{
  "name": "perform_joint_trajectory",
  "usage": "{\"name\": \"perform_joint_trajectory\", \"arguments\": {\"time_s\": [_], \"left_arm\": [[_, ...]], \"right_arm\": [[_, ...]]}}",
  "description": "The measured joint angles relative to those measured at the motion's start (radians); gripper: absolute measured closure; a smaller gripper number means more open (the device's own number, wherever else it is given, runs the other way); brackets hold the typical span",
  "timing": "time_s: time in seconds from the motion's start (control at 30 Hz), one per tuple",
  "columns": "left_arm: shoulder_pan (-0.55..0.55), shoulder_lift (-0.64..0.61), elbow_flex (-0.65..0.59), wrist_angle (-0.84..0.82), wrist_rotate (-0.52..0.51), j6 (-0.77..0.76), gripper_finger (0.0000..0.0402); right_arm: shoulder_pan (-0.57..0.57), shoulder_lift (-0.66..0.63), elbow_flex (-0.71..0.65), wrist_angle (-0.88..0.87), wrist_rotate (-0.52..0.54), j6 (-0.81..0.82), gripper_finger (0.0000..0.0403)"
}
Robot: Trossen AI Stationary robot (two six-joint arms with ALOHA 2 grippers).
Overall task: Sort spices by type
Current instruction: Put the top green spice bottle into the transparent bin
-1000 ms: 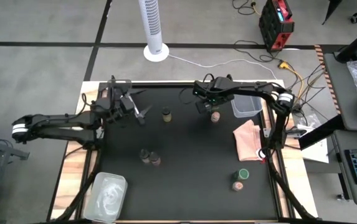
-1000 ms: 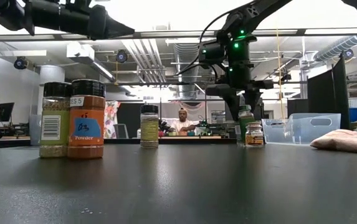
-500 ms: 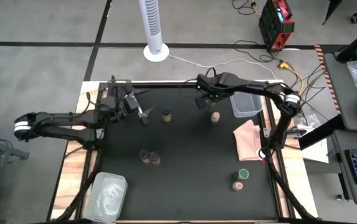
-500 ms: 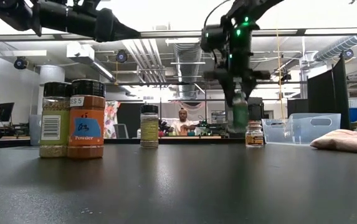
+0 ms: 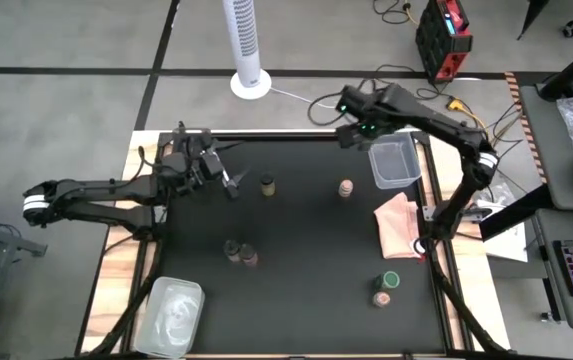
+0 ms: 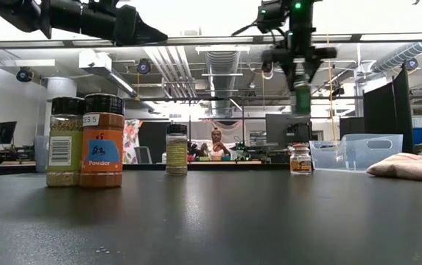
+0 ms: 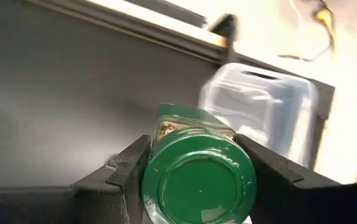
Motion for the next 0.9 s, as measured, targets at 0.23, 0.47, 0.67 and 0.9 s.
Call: {"name": "perform_joint_trajectory", "arguments": {"time_s": [0.23,0.47,0.67,0.9], "left_arm": [[0.0,0.001,0.0,-0.004,0.0,0.024,0.0082],[0.0,0.003,-0.001,-0.019,0.0,0.025,0.0082],[0.0,0.003,-0.002,-0.036,0.0,0.013,0.0082],[0.0,0.005,-0.002,-0.07,0.0,0.003,0.0082]], "right_arm": [[-0.113,-0.041,-0.068,-0.003,-0.024,-0.062,0.021],[-0.23,-0.049,-0.151,0.007,-0.047,-0.156,0.0211],[-0.318,-0.05,-0.234,0.092,-0.086,-0.23,0.0211],[-0.379,-0.04,-0.351,0.23,-0.153,-0.299,0.0211]]}}
